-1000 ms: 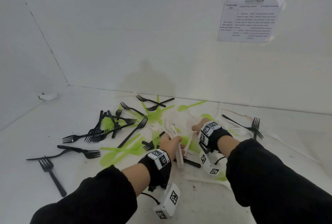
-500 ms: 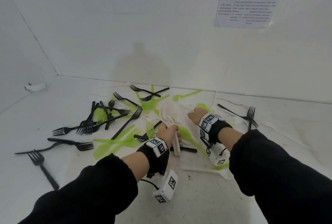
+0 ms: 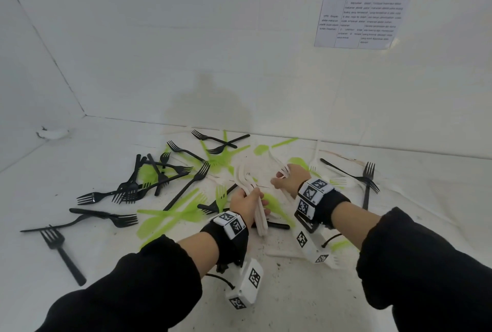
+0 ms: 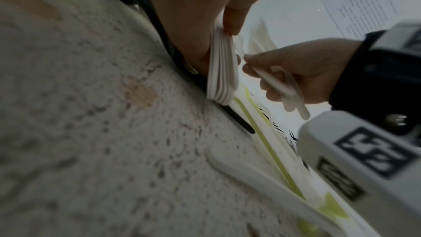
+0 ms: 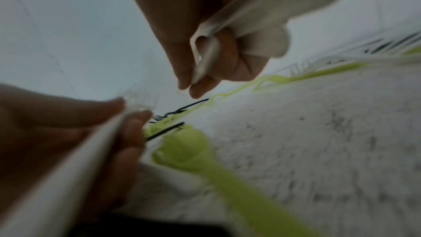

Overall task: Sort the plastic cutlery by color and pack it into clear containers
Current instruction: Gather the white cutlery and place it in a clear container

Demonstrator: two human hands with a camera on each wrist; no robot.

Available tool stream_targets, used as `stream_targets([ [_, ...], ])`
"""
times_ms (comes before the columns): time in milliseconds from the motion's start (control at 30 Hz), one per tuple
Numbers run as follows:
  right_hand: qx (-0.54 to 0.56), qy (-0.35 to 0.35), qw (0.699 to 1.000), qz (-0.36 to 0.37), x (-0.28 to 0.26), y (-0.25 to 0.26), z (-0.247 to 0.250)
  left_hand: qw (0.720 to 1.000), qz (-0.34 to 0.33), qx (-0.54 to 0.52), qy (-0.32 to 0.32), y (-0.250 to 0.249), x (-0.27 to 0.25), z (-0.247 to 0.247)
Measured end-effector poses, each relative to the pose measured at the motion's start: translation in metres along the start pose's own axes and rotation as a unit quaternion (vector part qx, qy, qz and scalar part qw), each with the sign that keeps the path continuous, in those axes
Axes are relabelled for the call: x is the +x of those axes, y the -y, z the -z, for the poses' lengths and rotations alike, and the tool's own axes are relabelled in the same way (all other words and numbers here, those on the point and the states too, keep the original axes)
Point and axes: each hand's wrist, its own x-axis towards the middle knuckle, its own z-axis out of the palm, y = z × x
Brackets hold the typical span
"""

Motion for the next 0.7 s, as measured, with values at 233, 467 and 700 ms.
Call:
stream_targets([
  [233, 0.186, 0.028, 0.982, 0.018, -0.038, -0.008, -0.025, 0.998, 0.033, -0.039, 0.03, -0.002, -0.007, -0.004],
  [467, 0.226, 0.021, 0.974, 0.01, -0.053, -0.01, -0.025, 0.999, 0.021, -0.034, 0.034, 0.001, -0.02, -0.009],
  [700, 0.216, -0.005, 0.976, 0.015, -0.063, -0.01, -0.028, 0.998, 0.045, -0.022, 0.048, 0.001, -0.033, -0.007],
])
